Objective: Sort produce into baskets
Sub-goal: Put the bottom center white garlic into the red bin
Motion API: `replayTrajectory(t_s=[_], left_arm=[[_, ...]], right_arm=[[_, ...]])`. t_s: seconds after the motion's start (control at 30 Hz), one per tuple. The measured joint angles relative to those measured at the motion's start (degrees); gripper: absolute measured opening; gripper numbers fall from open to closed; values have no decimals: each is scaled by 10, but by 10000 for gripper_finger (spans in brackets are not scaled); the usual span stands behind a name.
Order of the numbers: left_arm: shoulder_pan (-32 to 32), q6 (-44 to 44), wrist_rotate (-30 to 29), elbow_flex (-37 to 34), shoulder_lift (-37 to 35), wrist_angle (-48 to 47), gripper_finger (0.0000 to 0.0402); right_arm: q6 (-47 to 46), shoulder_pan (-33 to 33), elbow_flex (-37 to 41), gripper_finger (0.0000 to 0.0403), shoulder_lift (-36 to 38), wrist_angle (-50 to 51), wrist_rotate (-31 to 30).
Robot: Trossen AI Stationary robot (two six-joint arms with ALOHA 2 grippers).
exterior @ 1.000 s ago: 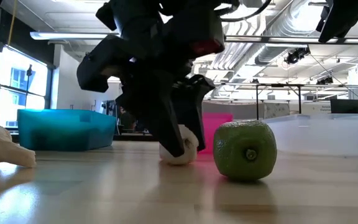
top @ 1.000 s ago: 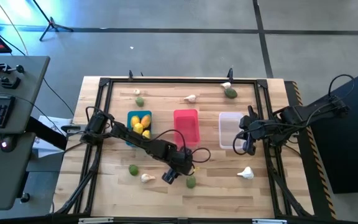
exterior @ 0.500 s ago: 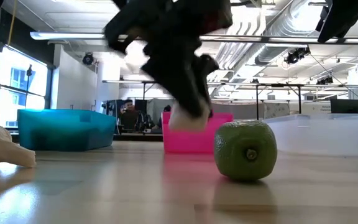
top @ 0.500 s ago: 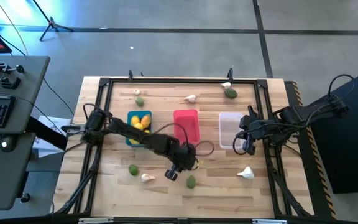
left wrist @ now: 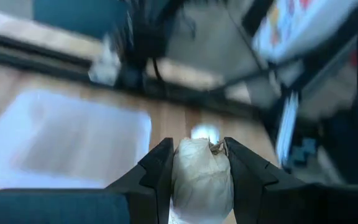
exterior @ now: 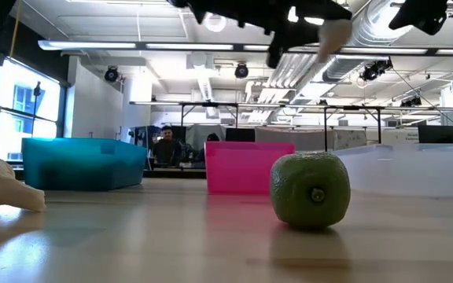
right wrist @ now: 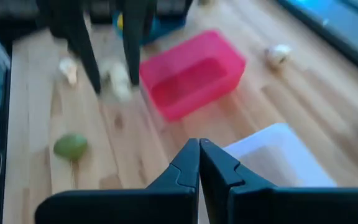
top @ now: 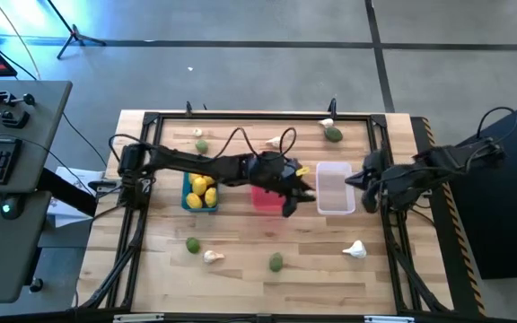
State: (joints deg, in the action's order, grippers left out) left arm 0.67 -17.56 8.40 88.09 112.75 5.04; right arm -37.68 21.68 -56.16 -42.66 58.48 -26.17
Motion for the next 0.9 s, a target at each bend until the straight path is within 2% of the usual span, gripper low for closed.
replayTrajectory(t_s=[0.1, 0.3, 0.53, 0.7, 0.9], left_arm=[[-4, -38, -30, 6, 30, 61, 99], [-4, -48, -68, 78, 104, 91, 99], [-8, -42, -86, 199, 211, 78, 99], [-15, -35, -87, 282, 273, 32, 99], [-19, -9, -87, 320, 302, -7, 99]], right_arm=[[-11, 1, 0, 0, 29, 0, -38], [-10, 1, 0, 0, 63, 0, -77], [-10, 1, 0, 0, 70, 6, -82], [-9, 1, 0, 0, 71, 6, -82], [-9, 1, 0, 0, 71, 9, -82]])
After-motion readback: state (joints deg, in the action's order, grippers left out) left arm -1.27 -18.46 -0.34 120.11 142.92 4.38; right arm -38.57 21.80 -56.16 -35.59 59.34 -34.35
